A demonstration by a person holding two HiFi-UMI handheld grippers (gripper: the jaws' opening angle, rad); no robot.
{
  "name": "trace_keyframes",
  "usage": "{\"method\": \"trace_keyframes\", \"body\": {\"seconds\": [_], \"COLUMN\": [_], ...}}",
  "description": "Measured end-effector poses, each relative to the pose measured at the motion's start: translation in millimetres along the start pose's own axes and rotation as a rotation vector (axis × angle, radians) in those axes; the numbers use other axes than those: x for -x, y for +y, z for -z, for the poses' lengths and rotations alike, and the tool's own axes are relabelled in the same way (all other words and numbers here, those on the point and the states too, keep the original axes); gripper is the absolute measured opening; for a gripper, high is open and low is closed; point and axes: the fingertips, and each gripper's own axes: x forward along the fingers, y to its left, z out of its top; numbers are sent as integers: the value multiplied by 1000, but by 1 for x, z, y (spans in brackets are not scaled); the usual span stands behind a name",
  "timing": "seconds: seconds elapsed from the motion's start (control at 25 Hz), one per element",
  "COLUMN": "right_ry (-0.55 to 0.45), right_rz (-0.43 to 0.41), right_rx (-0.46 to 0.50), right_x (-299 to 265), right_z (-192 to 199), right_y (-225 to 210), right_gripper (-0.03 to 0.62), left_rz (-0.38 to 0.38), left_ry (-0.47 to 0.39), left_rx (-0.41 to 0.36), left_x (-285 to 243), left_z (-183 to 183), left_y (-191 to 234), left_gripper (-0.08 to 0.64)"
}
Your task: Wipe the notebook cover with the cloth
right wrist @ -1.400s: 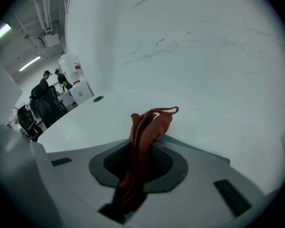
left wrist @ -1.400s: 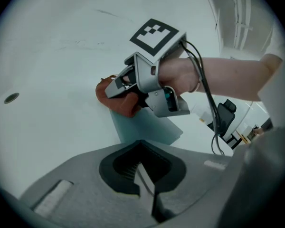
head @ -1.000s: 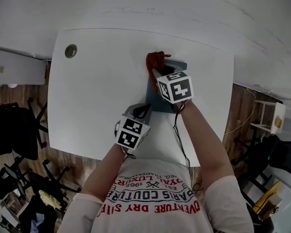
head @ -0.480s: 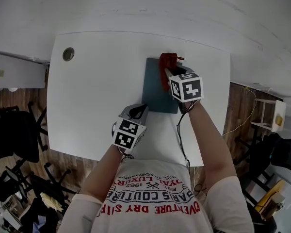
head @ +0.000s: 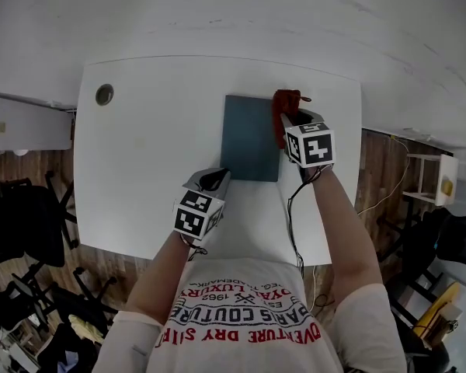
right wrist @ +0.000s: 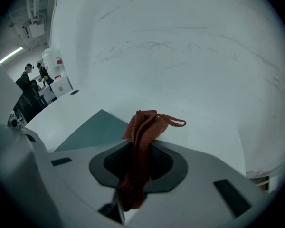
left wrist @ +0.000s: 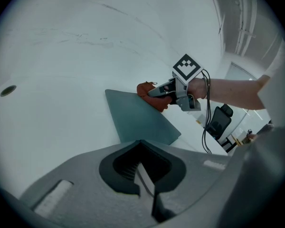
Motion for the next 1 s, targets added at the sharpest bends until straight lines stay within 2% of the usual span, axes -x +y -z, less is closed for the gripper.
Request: {"method": "trace_keyframes", "body": {"seconds": [0.28, 0.44, 0.64, 0.84, 1.0], "right_ry": [28, 3, -63, -110, -84], "right_rz": [67, 60, -22, -139, -197], "right_rx": [-21, -19, -17, -61, -83], "right_x": [13, 29, 48, 45, 31], "right_z": [14, 12, -3, -18, -14], "right_y": [-19, -9, 29, 82, 121], "right_gripper": [83, 83, 83, 83, 83], "left_rz": [-1, 3, 57, 32, 44], "left_ry": [-7, -4, 22, 12, 20], "left_rx": [-4, 4, 52, 15, 23], "left_x": [-1, 0, -2, -2, -2], "left_z": [0, 2, 1, 0, 1], "left_y": [0, 0, -1, -1, -1], "left_gripper": [9, 9, 9, 9, 9]}}
